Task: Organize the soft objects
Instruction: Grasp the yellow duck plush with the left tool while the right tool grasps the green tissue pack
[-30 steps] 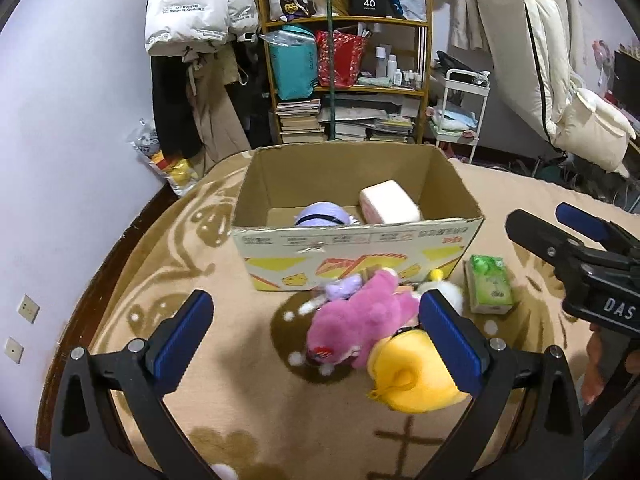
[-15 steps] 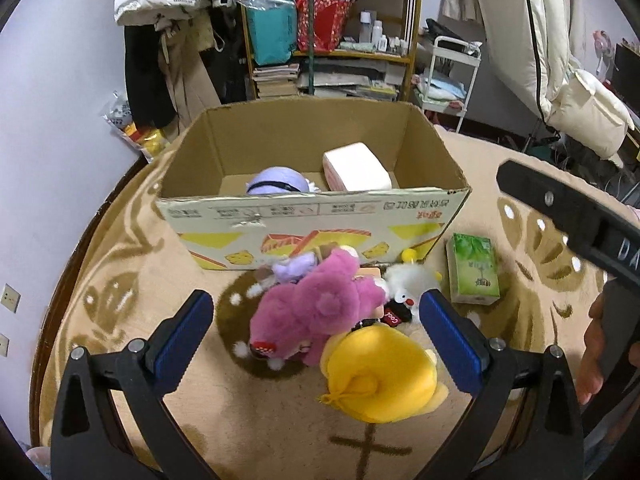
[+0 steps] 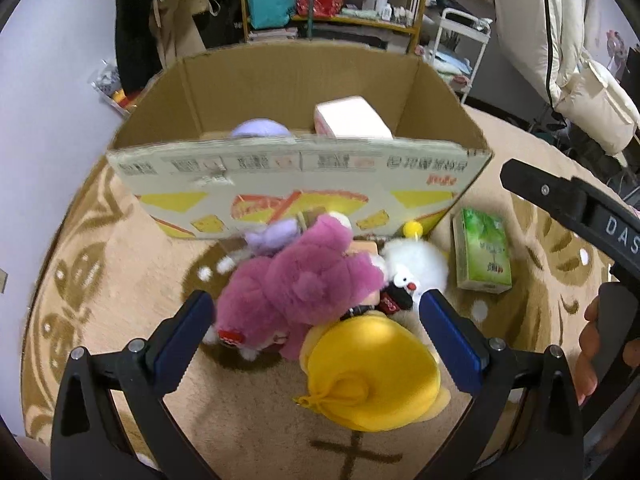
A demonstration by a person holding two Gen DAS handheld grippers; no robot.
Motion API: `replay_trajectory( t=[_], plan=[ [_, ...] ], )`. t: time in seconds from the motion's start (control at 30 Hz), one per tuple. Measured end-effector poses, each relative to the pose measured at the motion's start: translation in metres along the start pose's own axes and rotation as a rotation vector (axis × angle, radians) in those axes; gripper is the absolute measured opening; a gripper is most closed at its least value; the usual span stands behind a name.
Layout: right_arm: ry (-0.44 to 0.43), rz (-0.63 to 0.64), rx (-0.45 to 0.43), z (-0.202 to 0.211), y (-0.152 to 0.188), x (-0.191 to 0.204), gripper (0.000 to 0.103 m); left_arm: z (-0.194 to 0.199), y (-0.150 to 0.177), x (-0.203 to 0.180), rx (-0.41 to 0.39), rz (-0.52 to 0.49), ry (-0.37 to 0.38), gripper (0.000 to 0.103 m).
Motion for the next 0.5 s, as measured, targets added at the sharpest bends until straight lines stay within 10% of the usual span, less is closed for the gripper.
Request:
replay_trajectory(
  t=[0.5],
  plan=[
    [0.039,-0.097,0.099,-0.032,0.021,-0.026,0.103,-0.017,0.016,-0.01,0.082,-0.014,0.019,0.102]
  ],
)
Point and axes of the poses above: each gripper's, at about its wrist camera, not at the fingertips, and z roughly against the way its jaws point, x to its left, y to its underside, the point moved 7 cm from there along -z, roughly the way its jaws point, and after that the axes turned 14 degrees about -y, right-handed, at the moved point
